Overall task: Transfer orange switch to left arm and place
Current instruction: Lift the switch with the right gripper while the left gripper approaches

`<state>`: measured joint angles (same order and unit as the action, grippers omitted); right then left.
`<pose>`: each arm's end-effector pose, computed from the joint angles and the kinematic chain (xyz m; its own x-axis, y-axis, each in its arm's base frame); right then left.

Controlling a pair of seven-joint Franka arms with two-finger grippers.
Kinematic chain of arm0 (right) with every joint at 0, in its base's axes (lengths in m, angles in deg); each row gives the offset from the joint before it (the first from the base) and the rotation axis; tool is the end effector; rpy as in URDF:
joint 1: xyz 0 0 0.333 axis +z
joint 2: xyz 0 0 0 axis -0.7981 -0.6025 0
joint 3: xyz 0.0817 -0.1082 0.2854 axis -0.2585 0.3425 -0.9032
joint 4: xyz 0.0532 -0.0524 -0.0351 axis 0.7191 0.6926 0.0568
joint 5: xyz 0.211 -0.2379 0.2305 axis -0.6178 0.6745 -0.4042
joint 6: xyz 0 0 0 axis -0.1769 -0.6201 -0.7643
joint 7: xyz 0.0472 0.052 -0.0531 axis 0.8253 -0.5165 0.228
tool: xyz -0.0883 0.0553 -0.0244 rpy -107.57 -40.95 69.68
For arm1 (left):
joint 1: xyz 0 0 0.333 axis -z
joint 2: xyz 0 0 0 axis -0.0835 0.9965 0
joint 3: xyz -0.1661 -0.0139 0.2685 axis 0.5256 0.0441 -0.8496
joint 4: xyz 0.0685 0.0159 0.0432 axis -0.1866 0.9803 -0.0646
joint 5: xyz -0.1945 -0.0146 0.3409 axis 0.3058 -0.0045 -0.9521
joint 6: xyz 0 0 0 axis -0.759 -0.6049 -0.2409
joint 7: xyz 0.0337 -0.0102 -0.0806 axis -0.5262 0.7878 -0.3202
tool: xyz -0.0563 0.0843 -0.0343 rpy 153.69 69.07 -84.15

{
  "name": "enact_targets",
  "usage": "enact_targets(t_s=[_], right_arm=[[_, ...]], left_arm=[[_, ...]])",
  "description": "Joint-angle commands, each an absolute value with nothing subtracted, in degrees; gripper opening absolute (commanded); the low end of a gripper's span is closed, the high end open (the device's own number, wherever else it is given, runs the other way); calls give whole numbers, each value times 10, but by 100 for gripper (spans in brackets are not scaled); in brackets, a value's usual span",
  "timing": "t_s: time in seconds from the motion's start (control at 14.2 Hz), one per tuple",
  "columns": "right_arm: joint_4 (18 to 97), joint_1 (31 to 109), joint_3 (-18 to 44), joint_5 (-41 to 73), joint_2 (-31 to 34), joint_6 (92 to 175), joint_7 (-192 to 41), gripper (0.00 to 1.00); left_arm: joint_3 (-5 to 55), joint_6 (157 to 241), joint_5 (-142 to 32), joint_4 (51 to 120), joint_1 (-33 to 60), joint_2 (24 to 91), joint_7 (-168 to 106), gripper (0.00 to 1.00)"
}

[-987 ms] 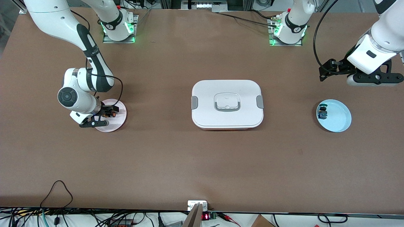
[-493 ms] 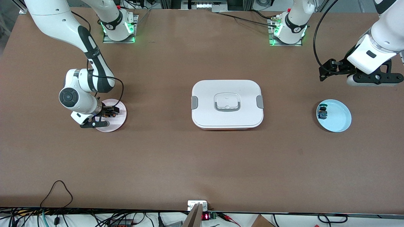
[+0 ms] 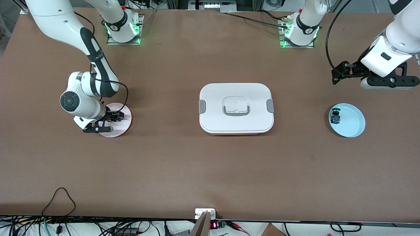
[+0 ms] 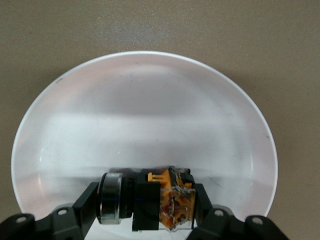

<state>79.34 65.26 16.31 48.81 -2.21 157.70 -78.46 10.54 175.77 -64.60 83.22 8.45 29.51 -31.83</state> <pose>0.5652 0.0346 0.1779 0.9893 0.0494 -0.1370 0.0532 -0.9983 0.0246 0.5409 -0.0678 0.5912 0.9998 0.0051 -0.0206 0.0049 -0.9999 -0.0128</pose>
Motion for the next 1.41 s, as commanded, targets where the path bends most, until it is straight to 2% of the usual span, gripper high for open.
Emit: enact_targets(t_s=[0.0, 0.14, 0.21, 0.56, 1.06, 1.34], right_arm=[[798, 653, 161, 479, -22, 1581, -778, 32], [795, 657, 161, 481, -17, 1581, -772, 19], [792, 660, 161, 480, -10, 1580, -766, 18], [757, 658, 158, 479, 46, 1513, -727, 16], [632, 680, 153, 479, 83, 1363, -702, 16], [595, 709, 132, 477, 102, 1352, -693, 16]], left_arm=[[105, 1746, -643, 817, 87, 302, -321, 100], [105, 1746, -642, 817, 87, 302, -321, 100], [105, 1746, -643, 817, 87, 302, -320, 100], [105, 1746, -643, 817, 87, 302, -321, 100], [103, 1725, -642, 815, 86, 303, -323, 100], [103, 1703, -641, 816, 86, 303, -324, 100]])
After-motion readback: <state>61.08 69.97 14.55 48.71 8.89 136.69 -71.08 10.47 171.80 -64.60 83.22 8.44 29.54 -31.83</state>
